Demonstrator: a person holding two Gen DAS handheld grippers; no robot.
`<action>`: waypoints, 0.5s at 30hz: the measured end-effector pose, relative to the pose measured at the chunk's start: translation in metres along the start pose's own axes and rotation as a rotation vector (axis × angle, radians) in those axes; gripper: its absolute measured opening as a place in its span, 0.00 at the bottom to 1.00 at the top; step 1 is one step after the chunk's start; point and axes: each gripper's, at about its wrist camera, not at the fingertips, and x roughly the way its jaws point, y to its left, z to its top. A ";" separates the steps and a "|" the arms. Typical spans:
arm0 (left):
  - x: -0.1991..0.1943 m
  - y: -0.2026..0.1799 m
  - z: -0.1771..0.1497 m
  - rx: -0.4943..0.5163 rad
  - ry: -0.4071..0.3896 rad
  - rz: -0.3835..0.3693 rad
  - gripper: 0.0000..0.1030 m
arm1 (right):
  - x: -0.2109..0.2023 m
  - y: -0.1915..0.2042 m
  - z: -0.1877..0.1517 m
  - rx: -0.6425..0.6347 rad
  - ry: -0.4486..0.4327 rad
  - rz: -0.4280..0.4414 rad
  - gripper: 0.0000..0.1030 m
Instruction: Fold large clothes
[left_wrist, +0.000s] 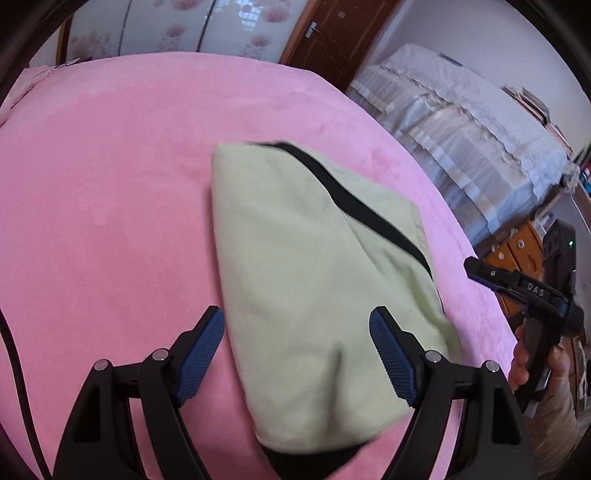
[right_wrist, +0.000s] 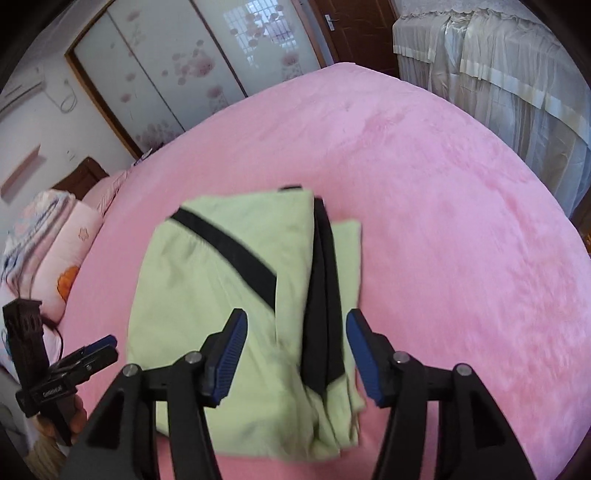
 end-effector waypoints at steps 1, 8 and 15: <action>0.008 0.005 0.011 -0.008 -0.002 0.020 0.77 | 0.014 -0.004 0.009 0.025 0.014 0.008 0.54; 0.059 0.023 0.043 -0.073 0.051 0.071 0.77 | 0.075 -0.008 0.046 0.121 0.056 0.065 0.54; 0.075 0.019 0.037 -0.075 0.046 0.084 0.77 | 0.090 0.002 0.045 0.003 0.067 -0.021 0.03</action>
